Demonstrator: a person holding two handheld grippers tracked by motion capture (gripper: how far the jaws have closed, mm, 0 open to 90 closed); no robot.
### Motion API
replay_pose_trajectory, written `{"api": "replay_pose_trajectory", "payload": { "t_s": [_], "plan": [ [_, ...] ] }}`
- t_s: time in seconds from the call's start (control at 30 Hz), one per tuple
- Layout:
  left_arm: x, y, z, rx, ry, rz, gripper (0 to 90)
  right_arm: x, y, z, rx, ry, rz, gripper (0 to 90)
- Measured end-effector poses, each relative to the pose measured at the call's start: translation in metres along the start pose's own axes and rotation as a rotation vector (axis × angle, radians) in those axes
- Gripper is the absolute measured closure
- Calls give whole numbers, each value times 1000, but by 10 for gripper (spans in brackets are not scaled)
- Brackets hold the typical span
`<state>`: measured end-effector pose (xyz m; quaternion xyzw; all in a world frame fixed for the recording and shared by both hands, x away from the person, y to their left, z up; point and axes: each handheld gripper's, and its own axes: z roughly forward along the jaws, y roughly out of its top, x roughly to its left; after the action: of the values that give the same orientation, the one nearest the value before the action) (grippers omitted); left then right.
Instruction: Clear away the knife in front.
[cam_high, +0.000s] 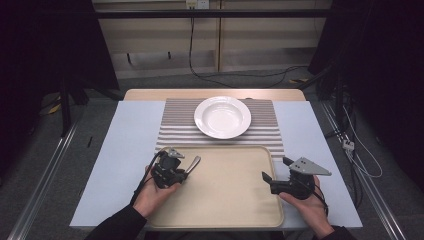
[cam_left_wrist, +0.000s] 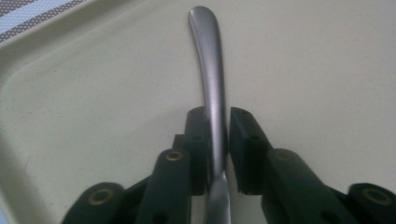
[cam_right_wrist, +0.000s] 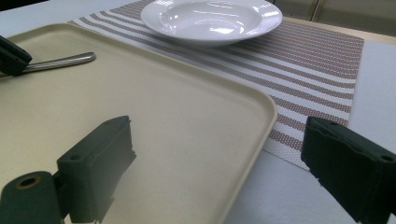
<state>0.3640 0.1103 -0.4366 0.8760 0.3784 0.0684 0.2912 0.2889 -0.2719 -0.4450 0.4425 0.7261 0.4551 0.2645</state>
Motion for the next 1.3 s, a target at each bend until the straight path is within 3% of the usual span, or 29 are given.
{"api": "replay_pose_trajectory", "payload": {
  "t_s": [0.17, 0.3, 0.4, 0.47, 0.5, 0.57, 0.6, 0.7, 0.77, 0.87, 0.9, 1.03, 1.1, 1.3],
  "plan": [
    [1, 0, -2, -29, 16, 35, 628, 0, 0, 0, -2, 4, 0, 94],
    [4, 1, -6, -101, 36, 49, 398, -1, 0, 0, -4, 8, 1, 94],
    [6, 2, -4, -108, 38, 41, 217, -1, 0, 0, -3, 8, 5, 94],
    [7, 3, -2, -115, 12, 29, 137, -1, 0, 0, -3, 8, 6, 94],
    [7, 4, -2, -128, 6, 25, 139, -1, 0, 0, -3, 7, 5, 94],
    [7, 6, -3, -155, -54, 30, 124, -1, -1, 0, 0, 6, 9, 94],
    [6, 7, -4, -153, -57, 40, 124, -1, -1, 0, -1, 5, 9, 94],
    [0, 10, -3, -171, -90, 68, 201, -1, -1, 0, 0, 4, 9, 94],
    [-3, 12, -1, -172, -88, 112, 335, -1, -1, 0, 0, 5, 8, 94],
    [-7, 15, 5, -160, -97, 122, 580, -2, 0, 0, 1, 3, 7, 93],
    [-8, 15, 7, -149, -97, 122, 606, -2, 0, 0, 1, 2, 6, 94],
    [-14, 15, 15, -101, -78, 171, 856, -1, 0, 1, 1, 0, 1, 94],
    [-13, 14, 20, -77, -57, 165, 900, 0, 0, 1, 2, -2, 0, 94],
    [-9, 14, 21, -90, -20, 190, 900, -1, 0, 1, 2, -4, 2, 94]
  ]
}}
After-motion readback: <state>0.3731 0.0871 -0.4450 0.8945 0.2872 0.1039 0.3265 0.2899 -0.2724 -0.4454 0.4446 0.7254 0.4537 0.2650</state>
